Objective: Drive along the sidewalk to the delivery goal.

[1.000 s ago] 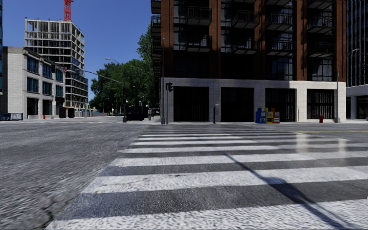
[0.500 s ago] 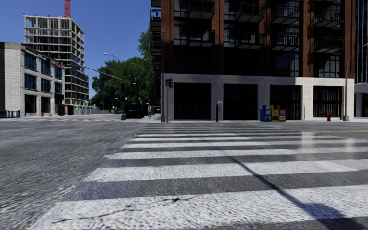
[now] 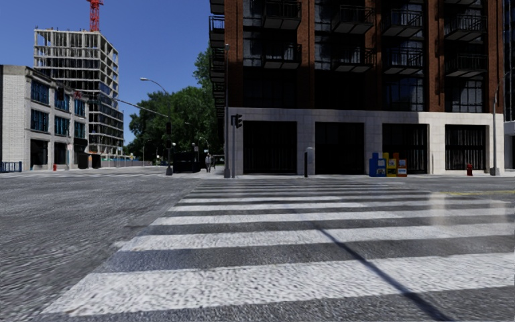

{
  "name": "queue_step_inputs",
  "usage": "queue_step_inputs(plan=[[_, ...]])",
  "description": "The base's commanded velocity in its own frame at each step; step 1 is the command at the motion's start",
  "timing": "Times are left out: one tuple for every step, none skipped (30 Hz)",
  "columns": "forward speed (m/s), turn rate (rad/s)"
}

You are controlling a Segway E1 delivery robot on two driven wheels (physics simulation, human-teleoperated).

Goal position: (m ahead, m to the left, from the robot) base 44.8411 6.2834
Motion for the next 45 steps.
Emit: queue_step_inputs(plan=[[1.5, 0.0], [1.5, 0.0], [1.5, 0.0], [1.5, -0.09], [1.5, -0.09], [1.5, -0.16], [1.5, -0.18], [1.5, -0.19], [1.5, -0.19], [1.5, -0.19], [1.5, -0.19], [1.5, -0.19], [1.51, -0.19], [1.52, -0.19], [1.52, -0.19], [1.54, -0.19], [1.56, -0.19], [1.57, -0.19], [1.57, -0.19], [1.57, -0.19], [1.57, -0.19], [1.57, -0.19], [1.57, -0.19], [1.57, -0.19], [1.57, -0.18], [1.57, -0.18], [1.57, -0.16], [1.57, -0.15], [1.57, -0.14], [1.58, -0.13], [1.58, -0.13], [1.58, -0.13], [1.58, -0.13], [1.58, -0.13], [1.58, -0.13], [1.58, -0.13], [1.58, -0.13], [1.58, -0.13], [1.58, -0.13], [1.58, -0.13], [1.58, -0.13], [1.58, -0.13], [1.58, -0.13], [1.58, -0.13], [1.58, -0.13]])
